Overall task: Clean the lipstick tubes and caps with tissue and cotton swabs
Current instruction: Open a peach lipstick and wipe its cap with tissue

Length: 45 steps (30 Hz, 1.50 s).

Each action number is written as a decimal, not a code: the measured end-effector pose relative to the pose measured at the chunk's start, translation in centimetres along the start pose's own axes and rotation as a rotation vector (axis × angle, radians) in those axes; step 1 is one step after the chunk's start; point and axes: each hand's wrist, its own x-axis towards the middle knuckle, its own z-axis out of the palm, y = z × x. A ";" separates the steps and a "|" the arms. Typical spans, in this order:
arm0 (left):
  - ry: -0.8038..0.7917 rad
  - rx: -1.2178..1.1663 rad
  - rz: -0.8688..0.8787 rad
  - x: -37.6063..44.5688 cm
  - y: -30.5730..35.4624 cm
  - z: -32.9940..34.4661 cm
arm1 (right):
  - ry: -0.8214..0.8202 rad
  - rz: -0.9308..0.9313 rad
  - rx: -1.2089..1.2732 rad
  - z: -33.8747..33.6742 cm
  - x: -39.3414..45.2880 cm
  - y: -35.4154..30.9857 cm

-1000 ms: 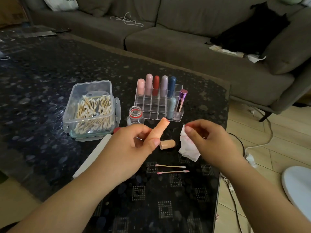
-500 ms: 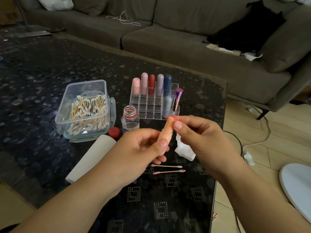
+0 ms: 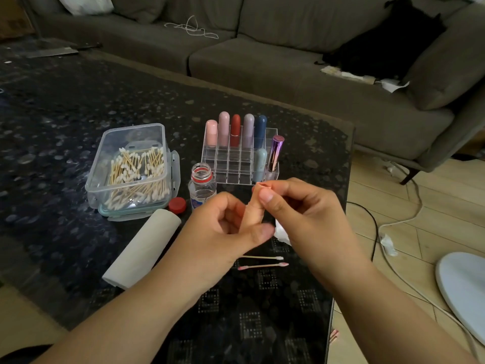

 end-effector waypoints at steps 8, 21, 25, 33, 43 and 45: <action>-0.119 -0.269 -0.079 -0.5 0.8 0.2 | -0.043 0.037 0.164 -0.6 -0.1 -0.8; -0.058 -0.248 -0.056 -0.2 0.2 0.5 | -0.049 0.050 0.212 -0.7 0.0 -0.7; -0.079 -0.254 -0.055 -0.3 0.0 0.8 | -0.028 0.037 0.185 -0.6 0.0 -0.6; -0.054 -0.258 -0.085 0.0 -0.2 0.5 | -0.013 0.125 -0.050 -1.6 0.3 -0.4; 0.087 -0.051 -0.064 0.8 -0.7 1.0 | 0.143 0.487 -0.939 -7.0 2.0 3.6; 0.075 -0.017 -0.057 0.8 -0.6 1.2 | 0.073 0.523 -1.024 -6.3 2.0 3.9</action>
